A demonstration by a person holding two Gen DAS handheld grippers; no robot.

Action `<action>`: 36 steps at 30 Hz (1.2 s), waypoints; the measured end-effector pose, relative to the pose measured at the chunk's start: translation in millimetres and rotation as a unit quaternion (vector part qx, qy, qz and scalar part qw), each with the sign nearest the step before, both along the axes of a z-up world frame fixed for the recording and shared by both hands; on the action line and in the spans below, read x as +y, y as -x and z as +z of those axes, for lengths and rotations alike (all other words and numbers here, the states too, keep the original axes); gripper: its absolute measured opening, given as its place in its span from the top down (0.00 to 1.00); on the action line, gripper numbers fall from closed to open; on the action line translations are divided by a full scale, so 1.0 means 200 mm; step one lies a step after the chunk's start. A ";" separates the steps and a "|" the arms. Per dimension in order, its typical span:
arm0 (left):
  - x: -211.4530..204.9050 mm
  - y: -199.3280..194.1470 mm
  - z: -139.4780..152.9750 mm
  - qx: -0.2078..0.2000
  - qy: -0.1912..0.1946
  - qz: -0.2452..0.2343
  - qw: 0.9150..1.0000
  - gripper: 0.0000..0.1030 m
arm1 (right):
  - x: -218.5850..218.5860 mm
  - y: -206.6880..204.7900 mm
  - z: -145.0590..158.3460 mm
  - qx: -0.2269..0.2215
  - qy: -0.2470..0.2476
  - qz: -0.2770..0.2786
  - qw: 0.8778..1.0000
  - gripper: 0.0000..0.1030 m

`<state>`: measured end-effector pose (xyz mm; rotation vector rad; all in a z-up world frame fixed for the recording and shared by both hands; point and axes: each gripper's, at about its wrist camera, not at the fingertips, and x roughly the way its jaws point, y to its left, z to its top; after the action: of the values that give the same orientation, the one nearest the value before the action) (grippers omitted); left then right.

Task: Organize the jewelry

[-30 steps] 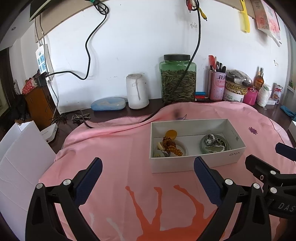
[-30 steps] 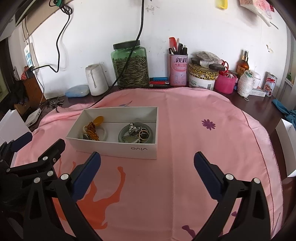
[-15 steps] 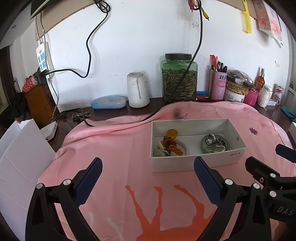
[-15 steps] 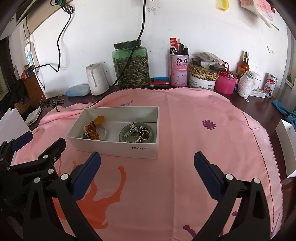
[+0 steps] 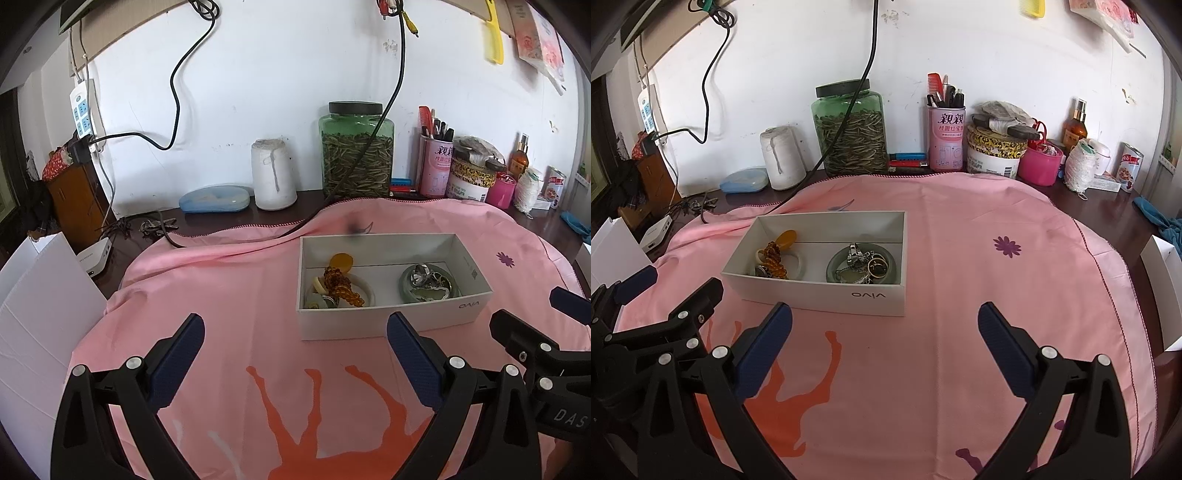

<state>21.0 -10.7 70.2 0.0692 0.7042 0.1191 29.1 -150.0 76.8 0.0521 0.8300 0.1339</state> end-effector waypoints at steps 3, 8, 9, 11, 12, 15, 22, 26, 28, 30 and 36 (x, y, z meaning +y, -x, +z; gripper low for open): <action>0.00 0.00 0.00 0.001 0.000 0.000 1.000 0.06 | 0.00 0.00 0.00 0.000 0.000 0.000 1.000 0.07; 0.00 0.00 -0.01 0.003 0.002 -0.001 1.000 0.06 | 0.00 0.00 0.00 0.000 0.000 0.000 1.000 0.07; 0.00 0.00 -0.01 0.003 0.002 0.000 1.000 0.06 | 0.00 0.00 0.00 0.000 0.000 0.000 1.000 0.07; 0.00 0.00 -0.01 0.003 0.000 0.000 1.000 0.06 | -0.01 0.00 -0.01 0.001 -0.001 0.000 1.000 0.07; 0.00 0.00 -0.01 0.003 0.000 0.000 1.000 0.06 | -0.01 0.00 -0.01 0.001 -0.001 0.000 1.000 0.07; 0.00 0.00 -0.01 0.005 0.002 0.000 1.000 0.06 | -0.01 0.00 -0.01 0.001 -0.001 0.000 1.000 0.07; 0.00 -0.01 -0.03 0.016 0.005 -0.001 1.000 0.06 | -0.01 0.00 -0.01 0.002 -0.001 -0.001 1.000 0.07; -0.01 -0.01 -0.03 0.012 -0.005 0.003 1.000 0.06 | -0.02 0.00 -0.02 0.003 -0.002 -0.003 1.000 0.07; -0.01 -0.01 -0.03 0.012 -0.005 0.003 1.000 0.06 | -0.02 0.00 -0.02 0.003 -0.002 -0.003 1.000 0.07; -0.01 -0.01 -0.03 0.012 -0.005 0.003 1.000 0.06 | -0.02 0.00 -0.02 0.003 -0.001 -0.003 1.000 0.07; -0.01 -0.01 -0.03 0.009 -0.008 0.004 1.000 0.06 | -0.02 0.00 -0.02 0.002 -0.002 -0.003 1.000 0.07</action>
<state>22.2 -12.4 65.2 0.0822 0.7223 0.1313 30.0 -153.6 72.7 0.0578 0.8343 0.1298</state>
